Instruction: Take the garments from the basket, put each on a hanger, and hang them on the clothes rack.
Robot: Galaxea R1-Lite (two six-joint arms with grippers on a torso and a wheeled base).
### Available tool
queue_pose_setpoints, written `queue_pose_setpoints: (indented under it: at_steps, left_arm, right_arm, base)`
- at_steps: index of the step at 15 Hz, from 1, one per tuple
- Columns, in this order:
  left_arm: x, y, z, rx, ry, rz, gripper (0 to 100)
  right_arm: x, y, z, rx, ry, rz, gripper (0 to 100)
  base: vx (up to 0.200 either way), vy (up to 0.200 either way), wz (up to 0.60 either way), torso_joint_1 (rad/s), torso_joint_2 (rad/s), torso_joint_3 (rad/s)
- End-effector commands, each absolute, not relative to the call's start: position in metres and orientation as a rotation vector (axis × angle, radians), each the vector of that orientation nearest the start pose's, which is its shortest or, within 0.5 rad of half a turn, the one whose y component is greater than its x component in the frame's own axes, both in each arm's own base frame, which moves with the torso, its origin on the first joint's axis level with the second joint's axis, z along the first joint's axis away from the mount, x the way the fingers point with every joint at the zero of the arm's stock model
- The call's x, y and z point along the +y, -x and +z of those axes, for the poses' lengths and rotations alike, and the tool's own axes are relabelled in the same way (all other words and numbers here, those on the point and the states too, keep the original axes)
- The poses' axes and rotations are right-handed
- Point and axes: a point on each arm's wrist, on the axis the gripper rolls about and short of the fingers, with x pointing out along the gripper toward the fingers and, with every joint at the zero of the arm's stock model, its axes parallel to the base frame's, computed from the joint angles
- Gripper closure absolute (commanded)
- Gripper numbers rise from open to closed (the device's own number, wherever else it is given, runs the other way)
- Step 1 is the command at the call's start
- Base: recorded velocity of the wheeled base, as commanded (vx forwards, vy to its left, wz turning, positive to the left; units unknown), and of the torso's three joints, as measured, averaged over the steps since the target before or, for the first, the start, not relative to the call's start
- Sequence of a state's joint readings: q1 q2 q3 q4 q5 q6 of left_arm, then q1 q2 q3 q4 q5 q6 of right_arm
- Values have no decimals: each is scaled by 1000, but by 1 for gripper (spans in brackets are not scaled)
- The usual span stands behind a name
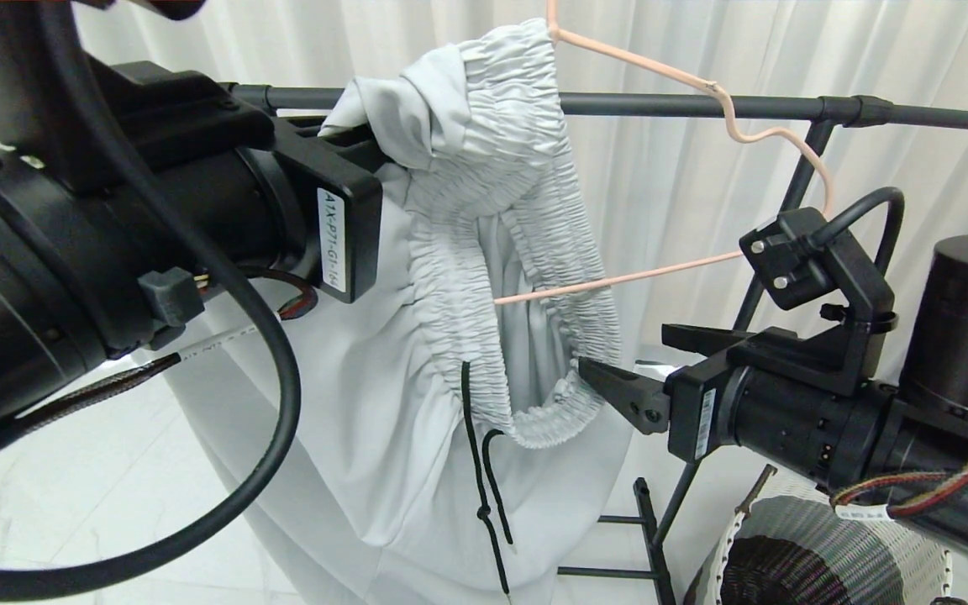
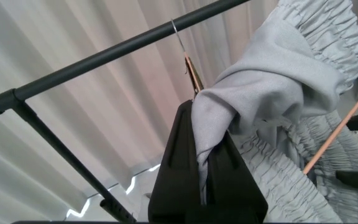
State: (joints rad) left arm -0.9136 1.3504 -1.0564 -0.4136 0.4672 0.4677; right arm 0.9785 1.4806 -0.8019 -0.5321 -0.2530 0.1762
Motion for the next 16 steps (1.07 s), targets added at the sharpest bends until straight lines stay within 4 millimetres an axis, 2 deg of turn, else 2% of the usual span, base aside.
queue_pose_setpoints:
  at_steps: [1,6,12,16]
  left_arm:
    - [-170,-144,328,-198,-380,-414,100]
    - [-171,-146,321,-180,-402,-412,100]
    - [-160,-152,306,-140,-472,-360,100]
    - [-151,-160,304,-124,-506,-307,100]
  right_arm:
    - [211,-148,232,187,-79,712,100]
    - [202,-149,232,182,-80,674,100]
    - [161,-171,237,146,-89,493,100]
    - [150,-183,239,110,-92,429,100]
  base:
    - [0,0,0,0,0,0]
    - [0,0,0,0,0,0]
    - [0,0,0,0,0,0]
    - [0,0,0,0,0,0]
